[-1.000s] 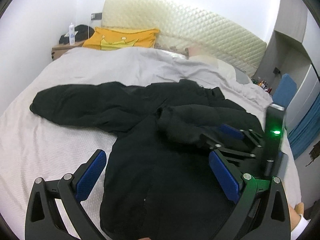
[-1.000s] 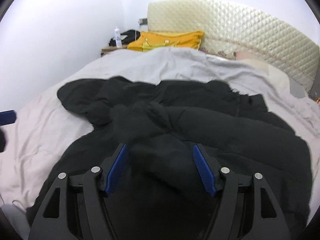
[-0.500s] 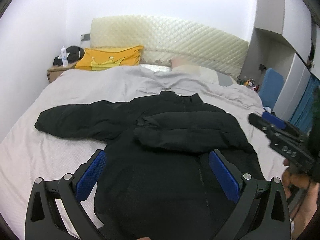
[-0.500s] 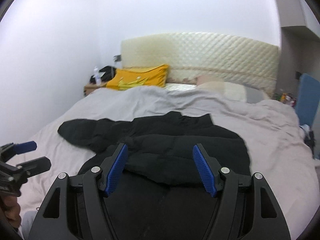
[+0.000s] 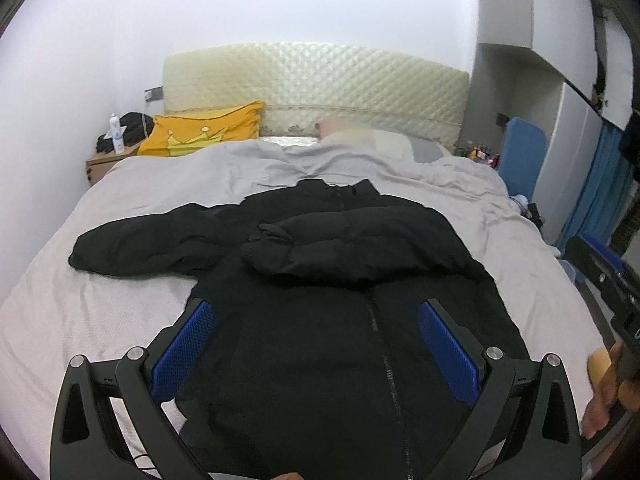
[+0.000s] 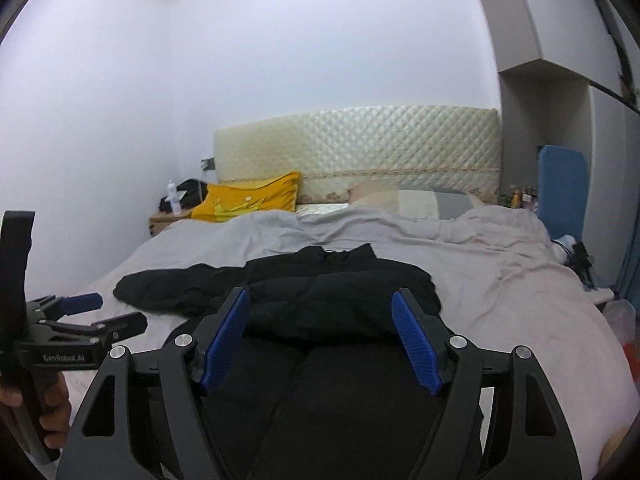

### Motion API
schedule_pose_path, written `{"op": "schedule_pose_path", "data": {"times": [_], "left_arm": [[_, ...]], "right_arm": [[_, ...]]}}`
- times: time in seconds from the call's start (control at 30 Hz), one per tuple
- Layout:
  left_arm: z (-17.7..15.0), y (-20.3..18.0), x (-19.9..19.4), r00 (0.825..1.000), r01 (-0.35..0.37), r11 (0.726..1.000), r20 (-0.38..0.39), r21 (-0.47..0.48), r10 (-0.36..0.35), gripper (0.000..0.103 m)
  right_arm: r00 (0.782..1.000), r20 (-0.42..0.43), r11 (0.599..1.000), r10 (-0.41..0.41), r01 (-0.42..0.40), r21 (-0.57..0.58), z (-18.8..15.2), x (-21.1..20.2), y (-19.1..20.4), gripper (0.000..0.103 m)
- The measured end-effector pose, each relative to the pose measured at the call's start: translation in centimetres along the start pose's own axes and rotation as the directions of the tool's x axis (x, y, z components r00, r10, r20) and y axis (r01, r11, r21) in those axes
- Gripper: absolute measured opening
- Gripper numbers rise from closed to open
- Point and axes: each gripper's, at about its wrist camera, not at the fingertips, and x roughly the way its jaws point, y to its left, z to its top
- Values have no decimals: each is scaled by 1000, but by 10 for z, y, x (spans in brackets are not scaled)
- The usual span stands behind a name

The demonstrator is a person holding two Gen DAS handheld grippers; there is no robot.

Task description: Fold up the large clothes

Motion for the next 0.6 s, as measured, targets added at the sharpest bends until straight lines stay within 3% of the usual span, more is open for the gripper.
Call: {"op": "schedule_pose_path", "data": {"times": [0.27,0.43,0.6], "left_arm": [[-24,-8,8,999,37,999,-4,-1,-37,102],[-33,2,19,998,68,997,-12,-36,-68,103],[-31,21,35,997,56,997,-43,-54,-58,102]], "right_arm": [[998,35,999,-51,51,-2,-32,-14,-11,73],[997,38,997,-70,70,12,-51,-17,-20,81],[997,24,997,-79,79,26,-69,-16,-27,81]]}}
